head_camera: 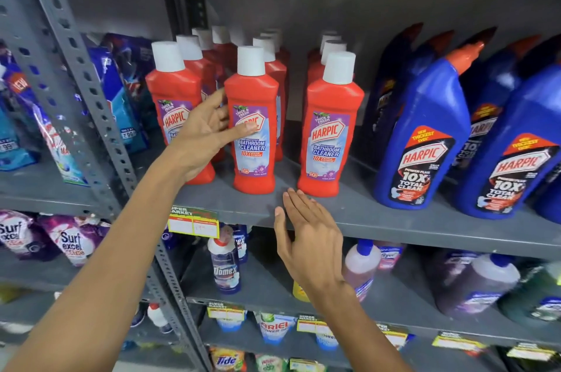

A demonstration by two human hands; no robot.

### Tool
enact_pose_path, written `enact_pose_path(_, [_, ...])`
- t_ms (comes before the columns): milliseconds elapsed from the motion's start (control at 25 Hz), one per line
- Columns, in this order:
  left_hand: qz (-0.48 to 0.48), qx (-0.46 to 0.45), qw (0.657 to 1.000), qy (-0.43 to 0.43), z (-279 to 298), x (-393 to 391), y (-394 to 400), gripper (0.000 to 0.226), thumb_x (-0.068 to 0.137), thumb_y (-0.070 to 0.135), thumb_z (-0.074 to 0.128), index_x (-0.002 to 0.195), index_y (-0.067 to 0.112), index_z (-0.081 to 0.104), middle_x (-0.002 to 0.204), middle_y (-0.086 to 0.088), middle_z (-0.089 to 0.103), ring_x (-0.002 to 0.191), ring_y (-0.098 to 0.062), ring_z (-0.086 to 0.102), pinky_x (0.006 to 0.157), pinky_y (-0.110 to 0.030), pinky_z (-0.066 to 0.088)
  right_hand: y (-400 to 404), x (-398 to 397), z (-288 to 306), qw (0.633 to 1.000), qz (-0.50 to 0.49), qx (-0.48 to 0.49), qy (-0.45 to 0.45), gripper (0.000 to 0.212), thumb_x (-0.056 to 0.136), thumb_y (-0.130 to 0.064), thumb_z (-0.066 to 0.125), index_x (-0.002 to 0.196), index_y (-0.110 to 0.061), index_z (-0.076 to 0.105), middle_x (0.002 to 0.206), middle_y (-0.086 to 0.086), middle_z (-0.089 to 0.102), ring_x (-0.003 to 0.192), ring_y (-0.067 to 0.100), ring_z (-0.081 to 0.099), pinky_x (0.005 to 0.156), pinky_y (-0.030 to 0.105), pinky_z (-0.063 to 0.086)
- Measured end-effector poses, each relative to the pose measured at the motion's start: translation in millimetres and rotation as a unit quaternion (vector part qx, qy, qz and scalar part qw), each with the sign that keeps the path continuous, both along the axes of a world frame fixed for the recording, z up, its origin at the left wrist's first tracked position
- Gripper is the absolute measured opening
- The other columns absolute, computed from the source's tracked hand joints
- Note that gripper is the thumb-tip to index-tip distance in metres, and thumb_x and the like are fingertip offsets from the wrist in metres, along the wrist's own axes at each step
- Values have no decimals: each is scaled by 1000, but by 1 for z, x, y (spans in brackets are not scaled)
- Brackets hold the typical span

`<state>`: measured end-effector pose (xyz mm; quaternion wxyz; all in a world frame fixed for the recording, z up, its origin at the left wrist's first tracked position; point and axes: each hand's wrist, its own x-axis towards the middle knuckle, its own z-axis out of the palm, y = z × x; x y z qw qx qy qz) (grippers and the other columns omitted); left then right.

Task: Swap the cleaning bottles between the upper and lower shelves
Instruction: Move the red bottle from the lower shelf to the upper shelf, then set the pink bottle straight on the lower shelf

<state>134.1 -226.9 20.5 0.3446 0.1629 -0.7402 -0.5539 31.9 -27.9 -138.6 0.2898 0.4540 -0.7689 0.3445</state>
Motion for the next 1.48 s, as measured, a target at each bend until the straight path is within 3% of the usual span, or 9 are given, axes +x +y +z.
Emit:
enact_pose_path(400, [-18, 41, 999, 8, -4, 5, 10, 81, 81, 11, 82, 154, 12, 48, 144, -8, 69, 132, -21, 67, 117, -49, 50, 1, 1, 1, 1000, 8, 5, -3, 38, 106, -36, 62, 132, -13, 78, 136, 2, 76, 128, 16, 72, 118, 32, 47])
enact_pose_path(600, [104, -28, 991, -81, -25, 42, 56, 96, 76, 31, 91, 158, 24, 43, 146, 2, 64, 131, -12, 65, 116, -36, 49, 7, -1, 4, 998, 61, 3, -33, 37, 107, -33, 63, 137, -14, 75, 142, 1, 73, 134, 15, 68, 121, 31, 46])
enact_pose_path(760, [309, -154, 937, -55, -86, 79, 150, 40, 85, 25, 88, 121, 23, 69, 114, 6, 77, 100, -6, 74, 94, -10, 48, 51, 0, -1, 980, 128, -114, -102, 33, 103, -13, 71, 136, -12, 75, 143, -2, 72, 139, 8, 64, 119, 31, 49])
enact_pose_path(840, [251, -131, 958, -41, -126, 76, 196, 19, 87, 18, 88, 100, 21, 75, 93, 8, 79, 82, -11, 74, 80, -14, 54, 89, 0, -20, 974, 152, -132, -101, 34, 98, -2, 73, 131, -8, 77, 139, 0, 74, 137, 12, 66, 114, 36, 53])
enact_pose_path(960, [127, -11, 985, -114, -199, 48, 235, 18, 82, 21, 89, 95, 25, 77, 89, 5, 80, 80, -17, 76, 75, -28, 60, 150, -20, -75, 979, 138, -86, -125, 31, 96, -2, 72, 125, -10, 80, 135, -5, 76, 128, 11, 71, 103, 37, 59])
enact_pose_path(1120, [104, 84, 976, -172, -279, -21, 271, 36, 80, 26, 90, 111, 28, 74, 105, 13, 79, 103, -3, 75, 91, -24, 59, 219, -72, -156, 972, 37, 17, -230, 36, 105, -28, 62, 139, -19, 72, 146, -10, 68, 138, 10, 63, 109, 41, 54])
enact_pose_path(1240, [116, 125, 973, -157, -310, -80, 292, 59, 79, 22, 92, 130, 19, 63, 125, 13, 73, 114, 11, 67, 94, -6, 50, 242, -118, -207, 959, -20, 71, -272, 46, 106, -31, 61, 150, -18, 62, 158, -6, 58, 148, 16, 54, 120, 42, 46])
enact_pose_path(1320, [132, 160, 966, -152, -327, -112, 295, 61, 79, 20, 93, 130, 17, 60, 127, 7, 74, 116, 6, 68, 92, -5, 49, 243, -145, -237, 956, -38, 101, -275, 51, 107, -30, 60, 155, -14, 57, 161, -2, 55, 151, 21, 51, 125, 39, 38])
enact_pose_path(1480, [185, 152, 962, -131, -358, -150, 287, 59, 77, 15, 94, 125, 10, 60, 123, -6, 75, 113, -18, 72, 101, -36, 60, 241, -186, -292, 960, -24, 152, -234, 54, 111, -27, 53, 161, -9, 48, 168, 3, 47, 155, 22, 46, 134, 28, 21])
